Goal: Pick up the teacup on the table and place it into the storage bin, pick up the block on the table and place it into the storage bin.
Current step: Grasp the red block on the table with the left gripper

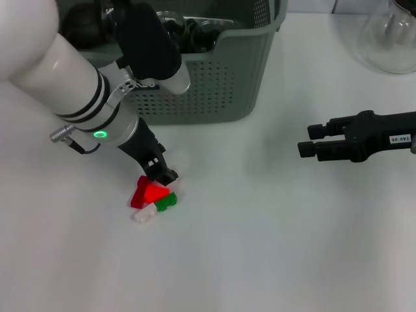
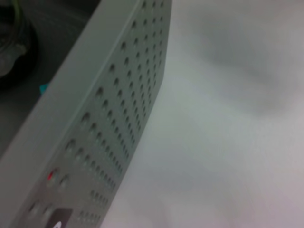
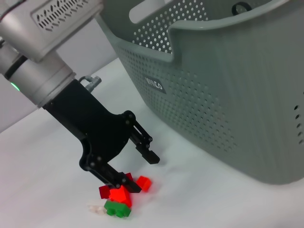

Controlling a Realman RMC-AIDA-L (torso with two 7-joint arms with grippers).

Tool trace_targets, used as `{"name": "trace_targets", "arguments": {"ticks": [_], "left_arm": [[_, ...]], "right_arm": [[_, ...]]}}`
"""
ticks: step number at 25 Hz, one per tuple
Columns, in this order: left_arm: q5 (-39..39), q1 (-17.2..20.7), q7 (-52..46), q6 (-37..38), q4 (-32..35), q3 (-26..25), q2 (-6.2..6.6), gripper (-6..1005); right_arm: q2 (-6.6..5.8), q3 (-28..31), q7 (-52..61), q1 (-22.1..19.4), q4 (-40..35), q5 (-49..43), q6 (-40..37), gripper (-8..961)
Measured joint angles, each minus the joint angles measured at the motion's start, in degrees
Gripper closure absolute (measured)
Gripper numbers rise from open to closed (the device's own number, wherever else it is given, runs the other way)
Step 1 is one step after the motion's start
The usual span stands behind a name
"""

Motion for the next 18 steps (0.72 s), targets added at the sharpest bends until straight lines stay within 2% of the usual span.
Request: {"name": "trace_targets", "arguments": {"ticks": [9, 18], "left_arm": [[0.1, 0.2, -0.2, -1.3, -0.2, 0.8, -0.01, 428], [0.5, 0.1, 0.2, -1.9, -1.6, 2.7, -0.01, 447]], "right_arm": [[0.02, 0.0, -0.1, 0.2, 0.0, 0.0, 0.1, 355], [0.01, 0.0, -0.2, 0.3, 0.0, 0.0, 0.4, 355]]}}
